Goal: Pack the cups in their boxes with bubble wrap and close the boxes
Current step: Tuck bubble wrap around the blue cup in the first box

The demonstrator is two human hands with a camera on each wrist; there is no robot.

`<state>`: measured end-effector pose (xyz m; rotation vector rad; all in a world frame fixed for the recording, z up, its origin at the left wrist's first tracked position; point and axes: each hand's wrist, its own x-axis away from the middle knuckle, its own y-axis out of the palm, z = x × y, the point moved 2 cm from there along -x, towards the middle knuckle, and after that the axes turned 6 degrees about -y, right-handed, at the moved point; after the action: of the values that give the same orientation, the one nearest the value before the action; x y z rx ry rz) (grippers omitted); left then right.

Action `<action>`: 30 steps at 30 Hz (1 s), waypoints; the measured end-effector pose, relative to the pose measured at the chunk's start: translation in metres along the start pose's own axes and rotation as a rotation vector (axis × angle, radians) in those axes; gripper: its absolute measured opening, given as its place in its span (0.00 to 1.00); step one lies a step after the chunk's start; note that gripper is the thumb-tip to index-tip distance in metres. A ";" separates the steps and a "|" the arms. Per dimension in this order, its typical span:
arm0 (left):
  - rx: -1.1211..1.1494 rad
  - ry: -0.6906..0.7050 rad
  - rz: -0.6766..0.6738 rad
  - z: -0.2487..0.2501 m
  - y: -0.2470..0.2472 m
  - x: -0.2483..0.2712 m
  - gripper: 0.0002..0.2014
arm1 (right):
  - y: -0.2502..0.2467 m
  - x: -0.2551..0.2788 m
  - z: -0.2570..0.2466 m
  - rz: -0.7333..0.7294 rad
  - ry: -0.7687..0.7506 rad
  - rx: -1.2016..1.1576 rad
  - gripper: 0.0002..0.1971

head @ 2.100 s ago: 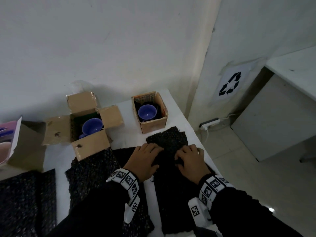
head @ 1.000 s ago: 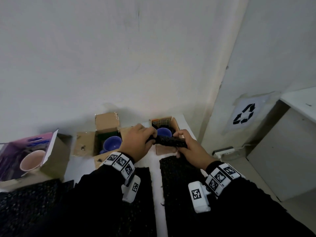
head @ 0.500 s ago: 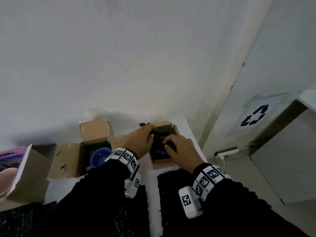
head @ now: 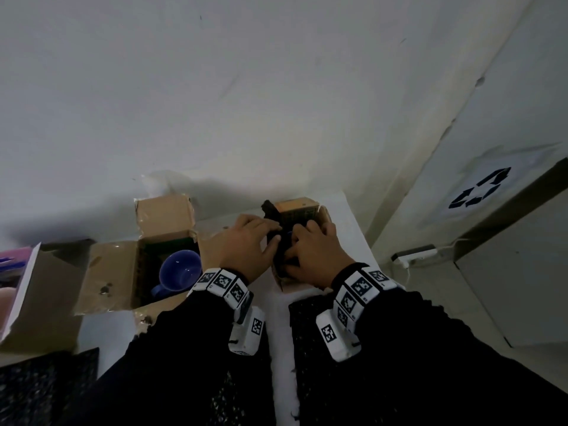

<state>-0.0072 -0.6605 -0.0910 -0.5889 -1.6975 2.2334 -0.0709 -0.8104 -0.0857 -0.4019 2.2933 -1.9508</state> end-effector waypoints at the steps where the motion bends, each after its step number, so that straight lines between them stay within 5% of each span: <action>1: -0.042 0.034 -0.005 0.002 0.000 0.001 0.15 | -0.001 -0.002 -0.003 -0.006 -0.005 0.032 0.17; 6: -0.249 0.099 0.061 0.013 -0.002 0.007 0.18 | -0.002 -0.011 -0.017 -0.075 0.036 0.131 0.15; 9: -0.288 0.162 0.046 0.011 0.005 0.001 0.16 | 0.004 -0.010 -0.019 -0.074 0.092 0.016 0.11; 12: -0.248 0.142 -0.025 0.004 0.010 -0.001 0.16 | 0.008 -0.005 -0.014 -0.006 0.153 -0.122 0.16; 20: 0.038 -0.082 0.103 0.000 -0.001 0.015 0.14 | 0.026 0.002 0.008 0.193 -0.014 -0.228 0.13; 24: 0.507 -0.150 -0.085 -0.010 0.023 0.030 0.20 | 0.026 -0.002 0.010 0.169 -0.133 -0.099 0.20; 30: 0.615 -0.177 -0.141 -0.009 0.031 0.039 0.33 | 0.003 -0.019 0.014 0.043 -0.218 0.011 0.17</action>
<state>-0.0358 -0.6437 -0.1292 -0.1219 -0.9763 2.5694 -0.0496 -0.8178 -0.0930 -0.5306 2.1365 -1.8009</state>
